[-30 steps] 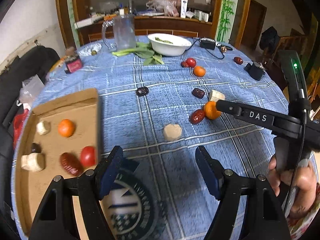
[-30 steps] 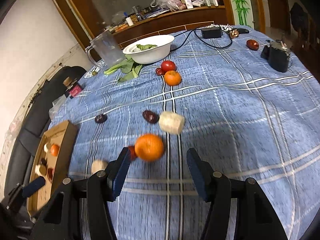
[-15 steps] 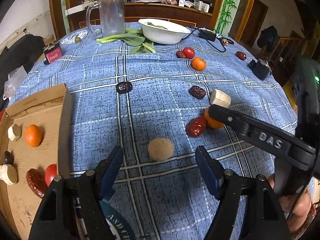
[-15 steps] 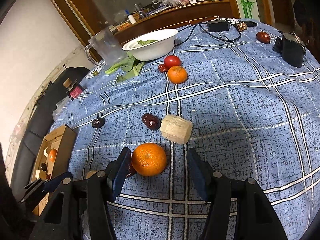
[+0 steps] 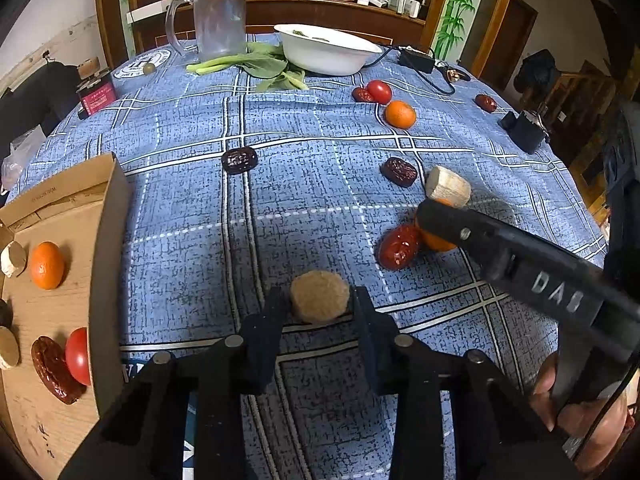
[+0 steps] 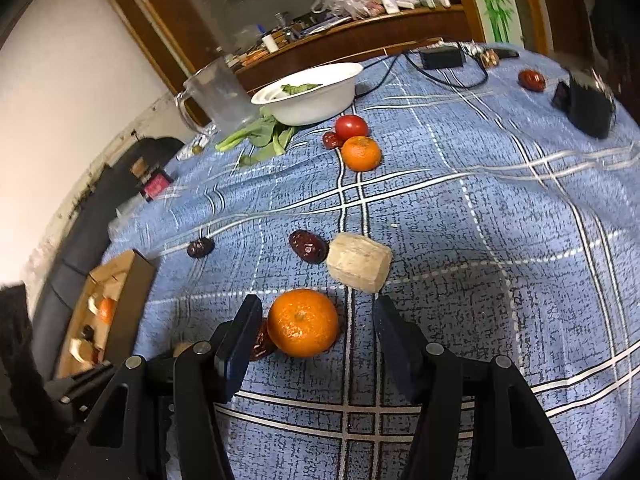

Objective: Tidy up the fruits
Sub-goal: 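Grasp a round tan piece with the left tool while the right tool grasps an orange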

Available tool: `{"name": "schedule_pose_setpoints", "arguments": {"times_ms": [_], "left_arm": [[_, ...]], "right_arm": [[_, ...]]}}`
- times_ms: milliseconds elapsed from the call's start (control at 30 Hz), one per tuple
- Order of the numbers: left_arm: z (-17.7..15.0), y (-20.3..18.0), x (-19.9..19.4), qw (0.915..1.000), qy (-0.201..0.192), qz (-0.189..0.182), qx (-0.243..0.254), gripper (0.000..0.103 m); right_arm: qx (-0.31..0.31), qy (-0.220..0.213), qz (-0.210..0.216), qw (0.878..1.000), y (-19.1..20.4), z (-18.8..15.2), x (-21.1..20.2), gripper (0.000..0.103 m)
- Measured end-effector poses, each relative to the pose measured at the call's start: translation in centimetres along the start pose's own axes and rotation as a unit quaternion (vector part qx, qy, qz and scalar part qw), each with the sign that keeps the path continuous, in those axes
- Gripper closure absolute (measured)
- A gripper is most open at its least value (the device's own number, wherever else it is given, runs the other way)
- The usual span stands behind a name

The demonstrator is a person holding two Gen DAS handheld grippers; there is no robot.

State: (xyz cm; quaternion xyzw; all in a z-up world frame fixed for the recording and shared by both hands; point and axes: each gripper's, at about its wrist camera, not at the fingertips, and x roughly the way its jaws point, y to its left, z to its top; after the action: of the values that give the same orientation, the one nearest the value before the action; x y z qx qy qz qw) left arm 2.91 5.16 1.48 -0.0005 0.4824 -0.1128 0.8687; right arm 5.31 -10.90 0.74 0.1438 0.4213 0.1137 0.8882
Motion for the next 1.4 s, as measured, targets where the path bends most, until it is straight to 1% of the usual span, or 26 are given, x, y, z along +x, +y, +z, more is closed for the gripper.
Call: {"name": "schedule_pose_setpoints", "arguments": {"times_ms": [67, 100, 133, 167, 233, 333, 600, 833, 967, 1033, 1167, 1267, 1400], "left_arm": [[0.0, 0.1, 0.0, 1.0, -0.004, -0.001, -0.001, 0.07], [0.0, 0.1, 0.0, 1.0, -0.007, 0.0, 0.001, 0.07], [-0.1, 0.0, 0.0, 1.0, -0.008, 0.002, 0.002, 0.07], [-0.2, -0.1, 0.0, 0.9999, -0.012, 0.005, 0.005, 0.07], [-0.3, -0.2, 0.0, 0.9997, -0.017, 0.013, 0.011, 0.074], [-0.4, 0.0, -0.1, 0.9997, -0.022, 0.01, 0.007, 0.074], [-0.3, 0.6, -0.6, 0.9997, -0.019, -0.002, -0.013, 0.074], [-0.9, 0.6, -2.9, 0.9991, -0.034, -0.012, -0.02, 0.074], [-1.9, 0.9, -4.6, 0.9986, -0.044, -0.016, -0.025, 0.074], [-2.3, 1.3, -5.4, 0.9983, -0.048, -0.017, -0.031, 0.074], [-3.6, 2.7, -7.2, 0.9971, -0.055, -0.019, -0.048, 0.074], [-4.6, 4.3, -8.7, 0.9956, -0.063, -0.02, -0.066, 0.074], [-6.0, 7.0, -10.9, 0.993, -0.077, -0.01, -0.089, 0.074]], "right_arm": [[-0.013, 0.001, -0.012, 1.0, 0.4, -0.1, 0.1, 0.042], [-0.019, 0.001, -0.017, 1.0, 0.5, -0.2, 0.1, 0.044], [-0.023, 0.001, -0.019, 1.0, 0.7, -0.2, 0.1, 0.052], [-0.026, 0.004, -0.01, 1.0, 0.8, -0.3, 0.1, 0.06], [-0.032, 0.002, -0.008, 0.999, 1.1, -0.5, 0.0, 0.063], [-0.044, -0.002, -0.016, 0.999, 1.5, -0.7, -0.2, 0.063], [-0.032, -0.01, -0.006, 0.999, 1.0, -0.8, -0.7, 0.064], [-0.028, -0.016, 0.001, 0.999, 1.0, -0.8, -1.1, 0.064], [-0.028, -0.02, 0.005, 0.999, 1.0, -0.8, -1.4, 0.064], [-0.025, -0.022, 0.007, 0.999, 0.9, -0.9, -1.5, 0.064], [-0.005, -0.032, 0.026, 0.999, 0.7, -1.1, -2.0, 0.064], [0.002, -0.04, 0.031, 0.999, 0.9, -1.2, -2.4, 0.064], [0.004, -0.055, 0.029, 0.998, 1.8, -1.6, -3.9, 0.064]]}}
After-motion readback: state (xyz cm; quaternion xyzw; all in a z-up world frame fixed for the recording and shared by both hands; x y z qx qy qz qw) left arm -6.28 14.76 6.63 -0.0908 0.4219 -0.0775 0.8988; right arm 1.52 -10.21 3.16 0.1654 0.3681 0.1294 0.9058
